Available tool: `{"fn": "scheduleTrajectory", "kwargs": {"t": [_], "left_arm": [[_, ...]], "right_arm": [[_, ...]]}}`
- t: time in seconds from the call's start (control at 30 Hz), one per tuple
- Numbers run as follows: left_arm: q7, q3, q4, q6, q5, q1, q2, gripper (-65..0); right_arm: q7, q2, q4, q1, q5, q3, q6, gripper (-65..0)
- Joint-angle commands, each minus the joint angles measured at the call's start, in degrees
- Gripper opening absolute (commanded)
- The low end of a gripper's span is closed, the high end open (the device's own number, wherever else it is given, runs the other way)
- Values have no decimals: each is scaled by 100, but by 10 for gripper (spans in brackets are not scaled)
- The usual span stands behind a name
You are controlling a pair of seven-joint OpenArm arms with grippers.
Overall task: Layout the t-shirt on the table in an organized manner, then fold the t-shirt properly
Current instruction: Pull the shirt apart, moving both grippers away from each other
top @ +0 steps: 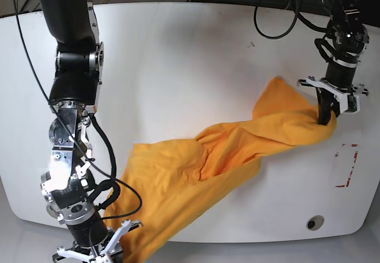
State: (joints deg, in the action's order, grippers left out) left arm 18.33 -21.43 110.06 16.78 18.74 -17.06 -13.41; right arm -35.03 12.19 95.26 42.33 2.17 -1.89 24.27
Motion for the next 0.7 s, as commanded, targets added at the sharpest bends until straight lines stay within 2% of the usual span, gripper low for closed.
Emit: {"fn": "scheduleTrajectory", "kwargs": {"t": [0.0,0.27,0.43,0.67], "left_arm": [[-211,-85,269,-38,55,277,-114,-650],[-140,-376,339,-38,55,1077,-334,-650],[598,-455,383,-38,73,1781,-466,-650],[1697,-903,383,-29,91,2924,-457,-650]], "right_arm": [[228,131,-71,387,-55,88,-58,-644],[219,245,-467,906,-46,97,-67,-644],[219,377,-959,1381,-46,97,-67,-644],[219,447,-1794,2137,-46,97,-58,-644]]}}
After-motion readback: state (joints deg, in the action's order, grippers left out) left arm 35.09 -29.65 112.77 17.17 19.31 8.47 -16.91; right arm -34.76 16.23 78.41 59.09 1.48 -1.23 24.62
